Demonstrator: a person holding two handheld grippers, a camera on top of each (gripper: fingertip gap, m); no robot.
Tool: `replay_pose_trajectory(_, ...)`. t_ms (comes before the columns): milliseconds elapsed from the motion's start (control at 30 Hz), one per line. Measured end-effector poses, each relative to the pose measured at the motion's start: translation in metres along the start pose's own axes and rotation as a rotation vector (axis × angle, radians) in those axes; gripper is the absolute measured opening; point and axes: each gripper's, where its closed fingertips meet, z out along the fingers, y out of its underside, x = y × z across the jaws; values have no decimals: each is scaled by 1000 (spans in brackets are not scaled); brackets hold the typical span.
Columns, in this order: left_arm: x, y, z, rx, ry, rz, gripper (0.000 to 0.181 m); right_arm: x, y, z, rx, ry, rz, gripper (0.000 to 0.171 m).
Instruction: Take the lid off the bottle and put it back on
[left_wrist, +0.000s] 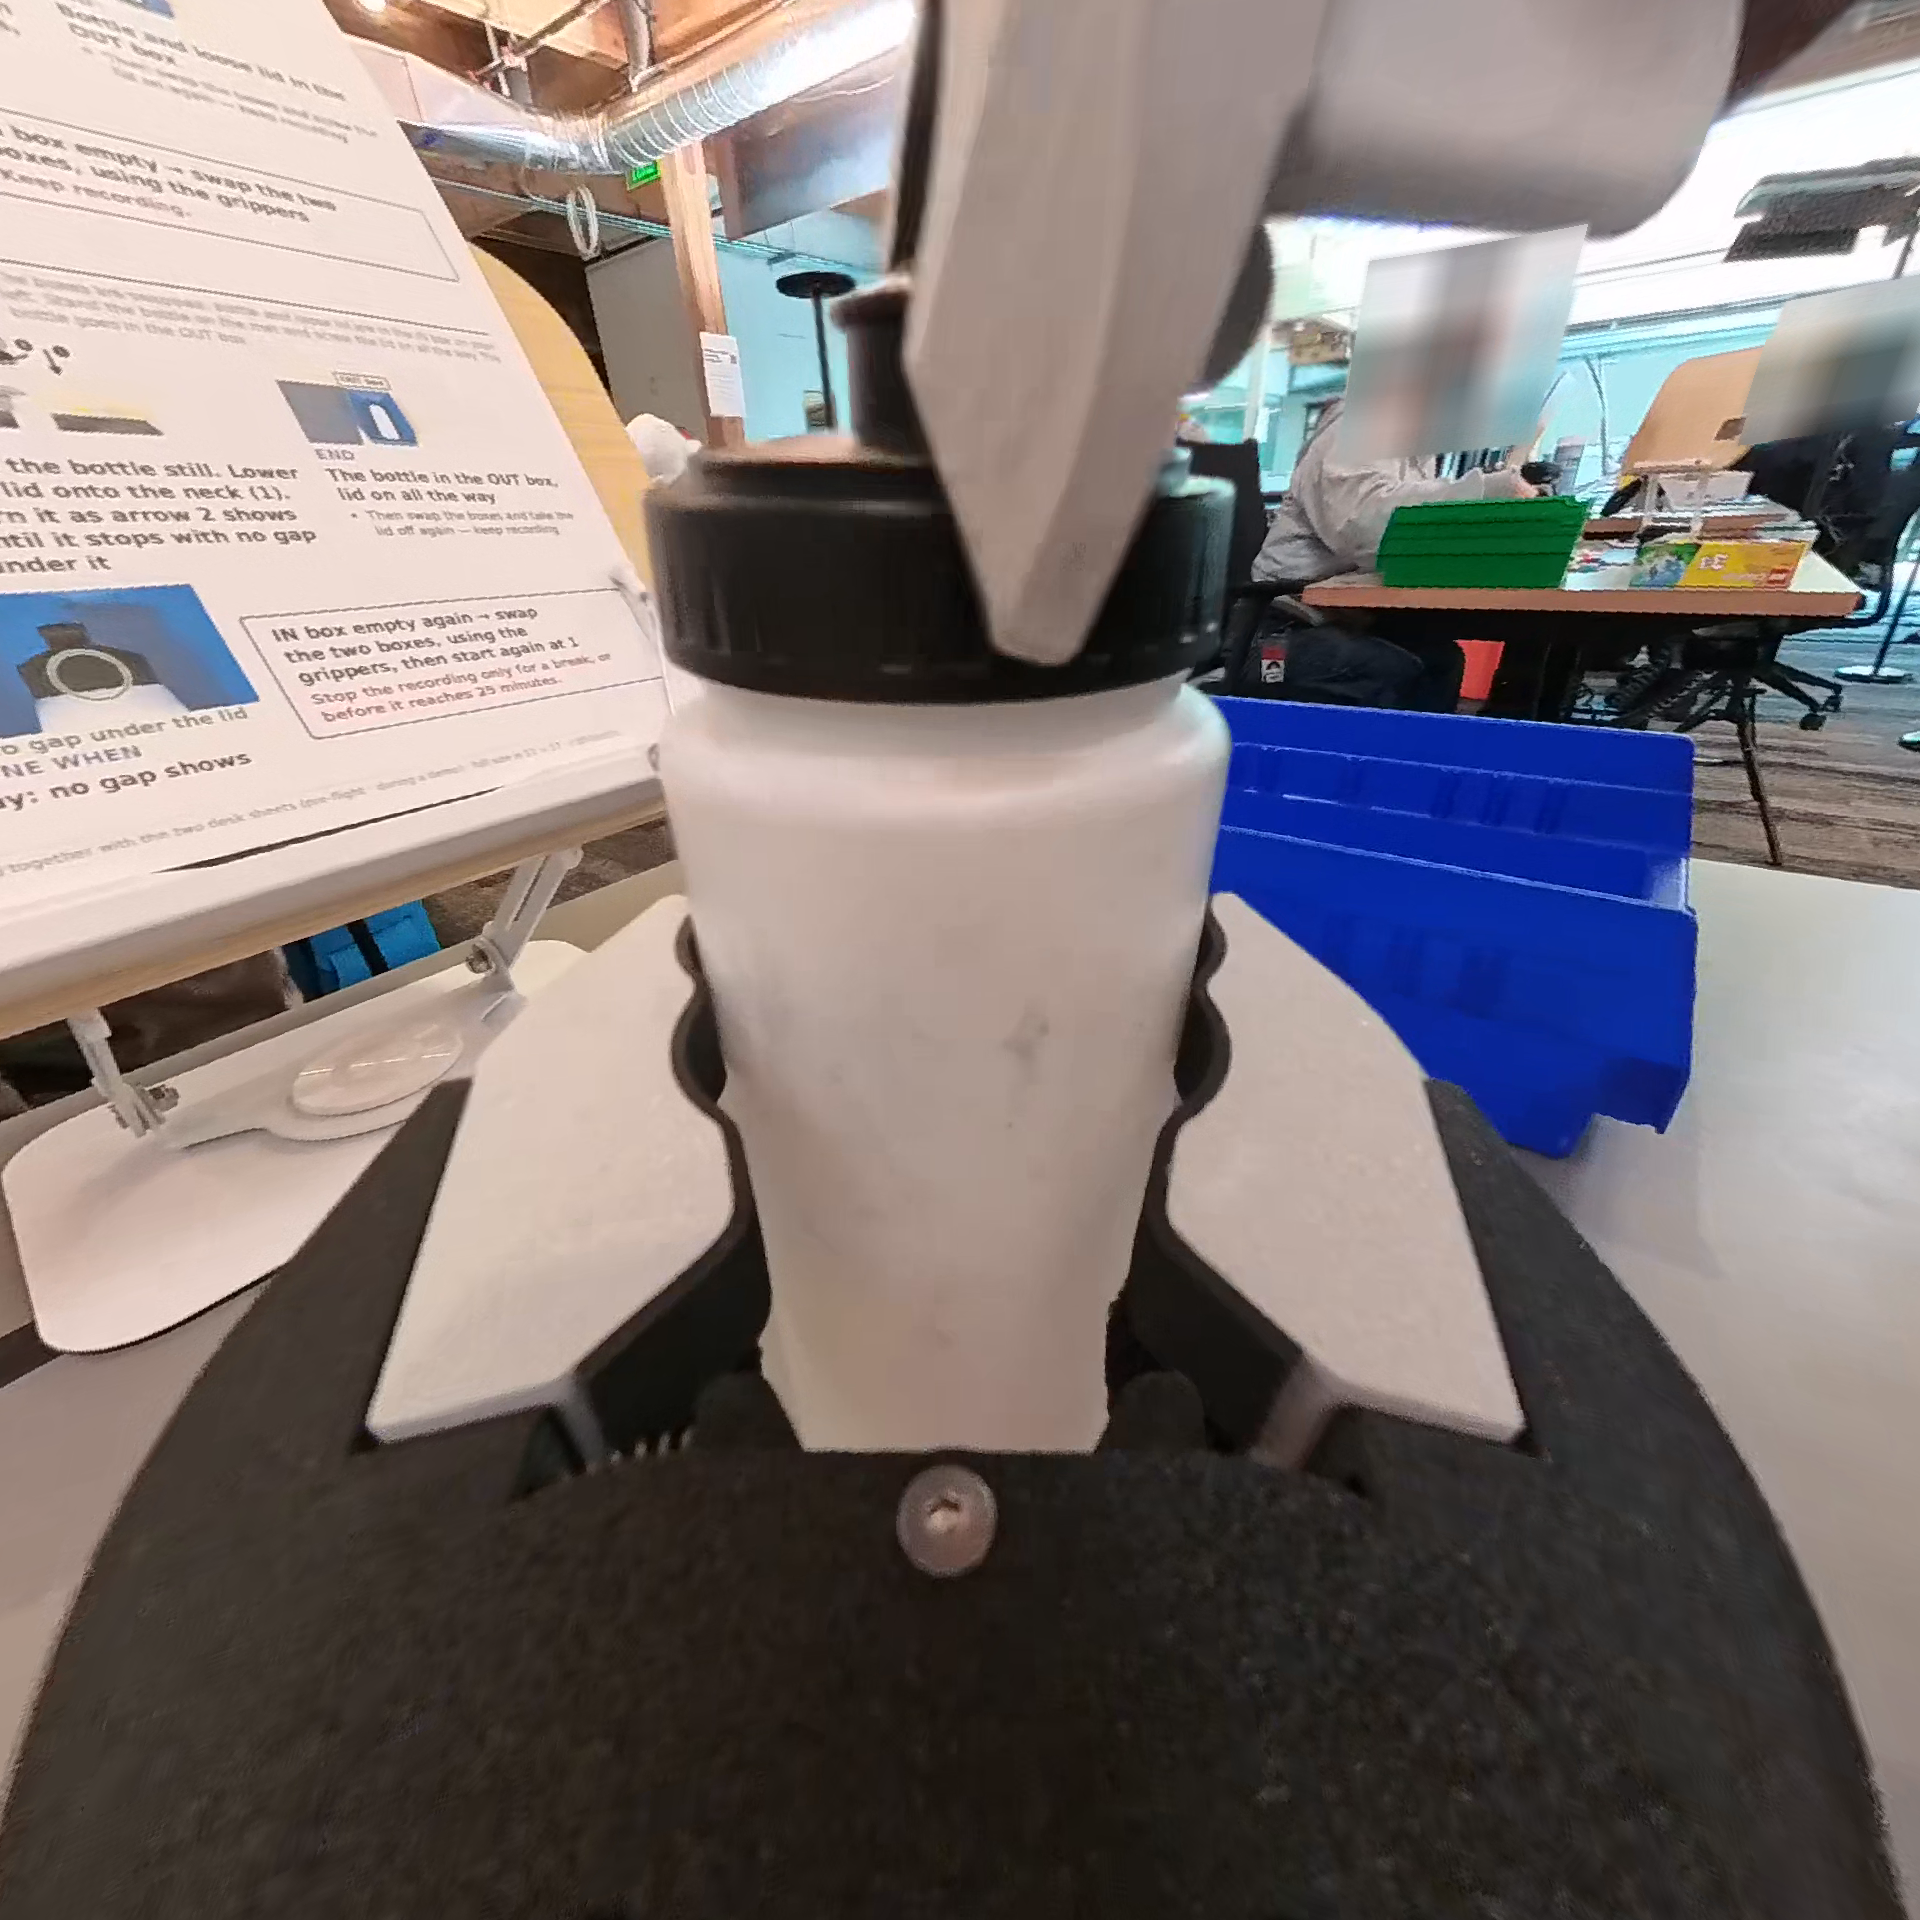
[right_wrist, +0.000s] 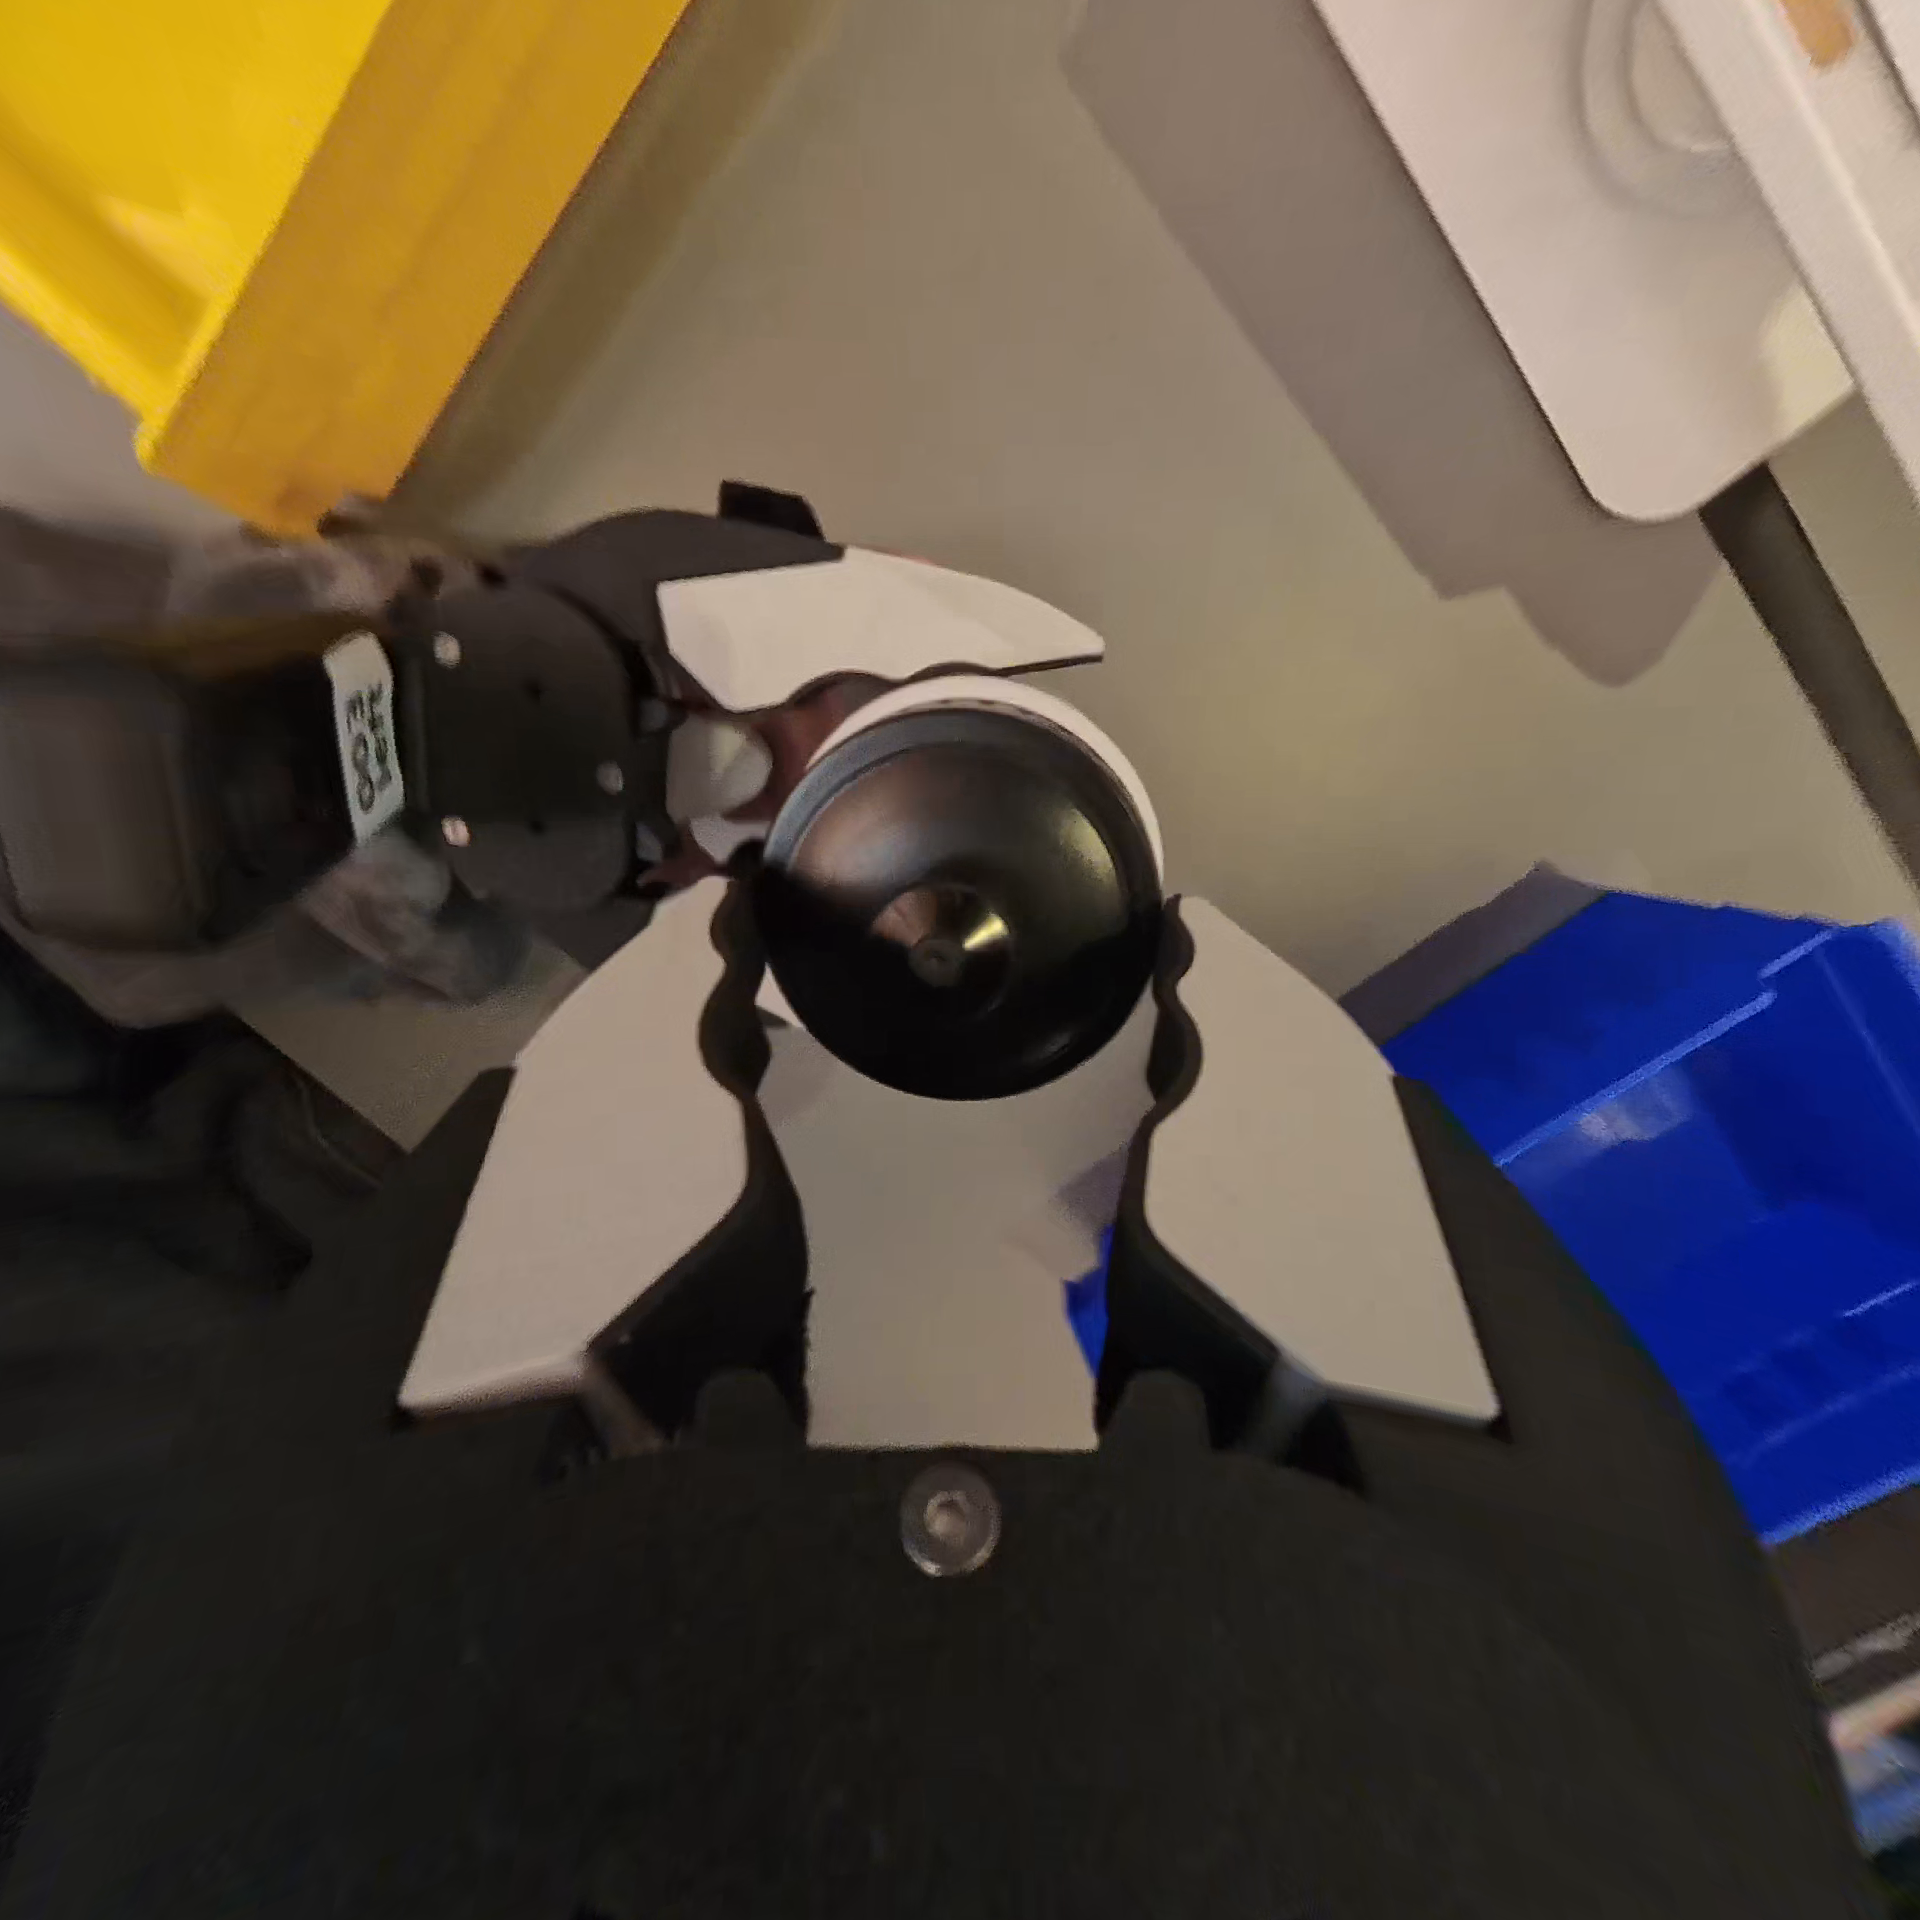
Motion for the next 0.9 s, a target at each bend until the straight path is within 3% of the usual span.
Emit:
replay_pose_trajectory(133, 5, 0, 1, 5, 42, 1, 86, 2, 6, -2, -109, -25, -247, 72)
replay_pose_trajectory(600, 13, 0, 2, 16, 129, 15, 86, 9, 7, -7, -347, 27, -1572, 72)
replay_pose_trajectory(733, 12, 0, 2, 16, 134, 9, 86, 10, 4, -7, -388, 66, -1723, 72)
replay_pose_trajectory(900, 9, 1, 2, 13, 132, -19, 86, 9, -1, -11, -272, 87, -1647, 70)
